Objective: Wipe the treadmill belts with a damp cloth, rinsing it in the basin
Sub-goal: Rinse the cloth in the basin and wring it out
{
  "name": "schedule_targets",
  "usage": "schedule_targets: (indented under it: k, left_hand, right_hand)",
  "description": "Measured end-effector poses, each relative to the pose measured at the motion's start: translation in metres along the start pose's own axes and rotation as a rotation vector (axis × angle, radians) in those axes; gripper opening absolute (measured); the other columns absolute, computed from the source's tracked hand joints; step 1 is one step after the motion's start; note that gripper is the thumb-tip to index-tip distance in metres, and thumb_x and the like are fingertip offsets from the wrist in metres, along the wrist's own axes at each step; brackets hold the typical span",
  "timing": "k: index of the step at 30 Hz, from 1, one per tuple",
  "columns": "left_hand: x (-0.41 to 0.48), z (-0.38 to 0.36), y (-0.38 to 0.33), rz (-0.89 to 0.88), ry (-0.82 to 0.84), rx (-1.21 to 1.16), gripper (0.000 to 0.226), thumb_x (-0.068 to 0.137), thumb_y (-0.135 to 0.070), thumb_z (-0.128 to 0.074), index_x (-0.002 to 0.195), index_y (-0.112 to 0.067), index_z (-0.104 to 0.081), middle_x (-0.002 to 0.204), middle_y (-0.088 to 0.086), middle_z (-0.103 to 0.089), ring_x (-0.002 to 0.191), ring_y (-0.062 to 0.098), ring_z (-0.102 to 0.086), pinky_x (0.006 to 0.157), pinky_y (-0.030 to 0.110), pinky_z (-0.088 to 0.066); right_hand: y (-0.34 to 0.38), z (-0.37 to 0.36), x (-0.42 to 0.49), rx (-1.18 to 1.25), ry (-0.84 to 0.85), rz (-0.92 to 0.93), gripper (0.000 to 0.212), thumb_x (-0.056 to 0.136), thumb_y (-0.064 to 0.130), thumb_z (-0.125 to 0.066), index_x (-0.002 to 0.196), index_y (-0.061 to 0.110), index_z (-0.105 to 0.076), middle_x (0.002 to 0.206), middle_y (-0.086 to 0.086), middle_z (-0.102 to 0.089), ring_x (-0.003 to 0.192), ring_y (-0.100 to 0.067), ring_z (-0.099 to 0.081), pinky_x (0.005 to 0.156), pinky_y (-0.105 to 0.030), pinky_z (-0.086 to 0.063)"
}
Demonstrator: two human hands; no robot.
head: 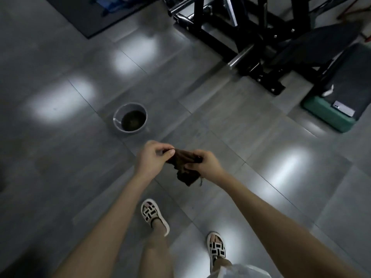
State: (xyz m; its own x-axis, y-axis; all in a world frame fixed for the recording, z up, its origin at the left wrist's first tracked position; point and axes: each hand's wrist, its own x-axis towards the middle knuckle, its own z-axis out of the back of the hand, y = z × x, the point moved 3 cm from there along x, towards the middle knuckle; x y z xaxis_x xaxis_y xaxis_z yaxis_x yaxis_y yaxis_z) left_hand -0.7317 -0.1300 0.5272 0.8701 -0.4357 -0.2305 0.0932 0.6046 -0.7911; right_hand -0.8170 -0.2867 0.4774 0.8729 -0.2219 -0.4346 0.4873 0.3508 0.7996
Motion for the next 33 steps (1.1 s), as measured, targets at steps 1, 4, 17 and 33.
schedule_targets:
  k: [1, 4, 17, 33]
  left_hand:
    - [0.022, 0.011, 0.009, 0.018, -0.007, -0.007, 0.007, 0.083, -0.013, -0.071, 0.088, -0.017, -0.074, 0.088, 0.005, -0.067, 0.085, 0.018, -0.058, 0.081, 0.032, -0.046]
    - [0.09, 0.036, 0.044, 0.097, -0.008, -0.06, 0.013, 0.083, -0.009, -0.07, 0.082, -0.022, -0.07, 0.08, -0.001, -0.067, 0.085, 0.028, -0.067, 0.083, 0.046, -0.053]
    - [0.347, 0.07, 0.166, 0.237, 0.266, -0.074, 0.012, 0.085, -0.005, -0.066, 0.095, -0.004, -0.074, 0.091, 0.007, -0.071, 0.089, 0.019, -0.066, 0.087, 0.034, -0.051]
    - [0.596, 0.058, 0.423, 0.571, 0.171, -0.128, 0.019, 0.093, -0.01, -0.057, 0.09, -0.028, -0.063, 0.1, -0.005, -0.063, 0.101, 0.014, -0.059, 0.093, 0.031, -0.048]
  right_hand:
    - [0.009, -0.007, 0.024, -0.011, -0.013, 0.001, 0.016, 0.075, 0.02, -0.073, 0.089, 0.022, -0.065, 0.085, -0.001, -0.069, 0.083, -0.021, -0.064, 0.078, -0.044, -0.052]
    - [0.034, -0.029, 0.092, -0.027, -0.071, -0.002, 0.028, 0.076, 0.018, -0.07, 0.104, 0.022, -0.066, 0.095, 0.0, -0.069, 0.09, -0.02, -0.064, 0.079, -0.041, -0.052]
    - [0.042, -0.112, 0.353, 0.366, -0.116, -0.297, 0.06, 0.078, 0.018, -0.074, 0.13, 0.035, -0.049, 0.127, 0.013, -0.051, 0.119, -0.005, -0.043, 0.102, -0.036, -0.04]
    - [-0.097, -0.244, 0.617, 0.177, -0.24, -0.651, 0.034, 0.082, 0.004, -0.059, 0.11, 0.022, -0.064, 0.107, -0.002, -0.067, 0.099, -0.023, -0.062, 0.076, -0.027, -0.045]
